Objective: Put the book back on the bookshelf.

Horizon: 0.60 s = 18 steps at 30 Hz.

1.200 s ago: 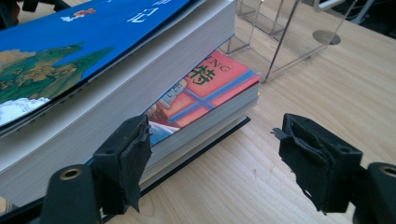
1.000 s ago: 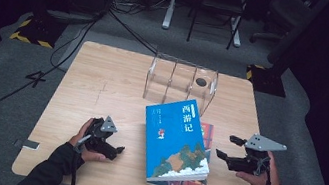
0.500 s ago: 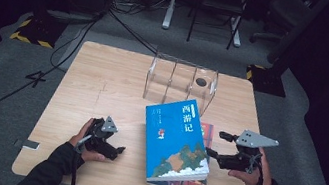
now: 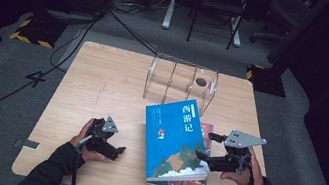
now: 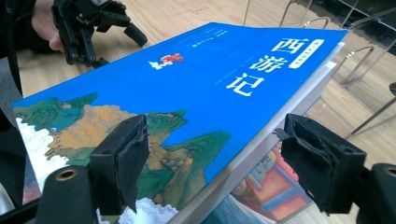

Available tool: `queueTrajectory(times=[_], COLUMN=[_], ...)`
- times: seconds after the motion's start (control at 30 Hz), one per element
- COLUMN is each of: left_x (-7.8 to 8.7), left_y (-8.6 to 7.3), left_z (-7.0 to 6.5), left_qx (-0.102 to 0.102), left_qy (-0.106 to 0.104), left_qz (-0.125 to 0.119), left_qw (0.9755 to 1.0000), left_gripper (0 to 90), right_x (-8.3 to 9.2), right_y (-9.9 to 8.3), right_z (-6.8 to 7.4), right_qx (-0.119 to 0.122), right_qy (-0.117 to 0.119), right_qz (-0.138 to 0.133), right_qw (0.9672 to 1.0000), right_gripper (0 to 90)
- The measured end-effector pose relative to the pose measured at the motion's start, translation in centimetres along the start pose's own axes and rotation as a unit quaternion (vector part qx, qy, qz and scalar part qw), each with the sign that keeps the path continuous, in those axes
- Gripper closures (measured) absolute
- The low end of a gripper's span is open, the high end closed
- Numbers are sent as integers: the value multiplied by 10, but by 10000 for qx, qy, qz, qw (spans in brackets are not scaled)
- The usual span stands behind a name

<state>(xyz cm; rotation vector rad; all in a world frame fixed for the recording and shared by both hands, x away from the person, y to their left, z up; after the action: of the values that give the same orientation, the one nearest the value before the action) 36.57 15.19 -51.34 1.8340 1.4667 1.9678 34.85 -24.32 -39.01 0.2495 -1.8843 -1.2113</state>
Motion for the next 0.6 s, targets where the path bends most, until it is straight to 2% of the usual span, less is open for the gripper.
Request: queueTrajectory(times=[0.2,0.33,0.5,0.6], left_x=[-1,-1,-3,-6], left_y=[1,1,4,7], left_z=[0,0,0,-1], left_qx=[-42,-91,-142,-192], left_qy=[-16,-37,-85,-139], left_qz=[6,16,34,-33], left_qw=[10000,10000,9999,9997], left_gripper=[1,4,7,41], right_x=[-5,-7,-10,-15], right_y=[-1,-4,-9,-13], right_z=[7,8,8,4], right_qx=[73,58,-21,-159], right_qy=[110,51,142,198], right_qz=[88,173,315,407], right_qw=[9999,9998,9994,9989], right_gripper=[238,252,251,198])
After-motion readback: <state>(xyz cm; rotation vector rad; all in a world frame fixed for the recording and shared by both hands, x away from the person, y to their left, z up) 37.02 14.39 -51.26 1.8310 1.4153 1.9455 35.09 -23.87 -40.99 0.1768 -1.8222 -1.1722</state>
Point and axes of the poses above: each handheld gripper's, and its own axes: x roughly backward along the jaws, y roughly out of its top, z roughly to its left, the point moved 1 cm from there along -x, roughly forward along the jaws, and after that the axes turned 12 degrees about -y, right-handed, at the moved point
